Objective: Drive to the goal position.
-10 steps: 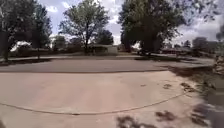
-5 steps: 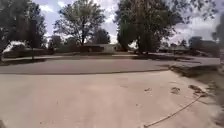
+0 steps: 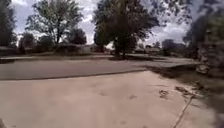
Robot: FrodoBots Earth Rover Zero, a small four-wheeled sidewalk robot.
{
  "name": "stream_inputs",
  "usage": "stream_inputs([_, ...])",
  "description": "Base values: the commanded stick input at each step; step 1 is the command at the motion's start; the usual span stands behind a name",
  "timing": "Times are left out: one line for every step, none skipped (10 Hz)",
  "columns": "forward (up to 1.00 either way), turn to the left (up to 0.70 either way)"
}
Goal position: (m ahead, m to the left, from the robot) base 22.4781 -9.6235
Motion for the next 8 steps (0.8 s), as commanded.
stream_inputs([0.7, 0.0])
stream_inputs([0.7, 0.0])
stream_inputs([0.7, 0.0])
stream_inputs([0.7, 0.0])
stream_inputs([0.7, 0.0])
stream_inputs([0.7, 0.0])
stream_inputs([0.7, 0.0])
stream_inputs([0.7, 0.0])
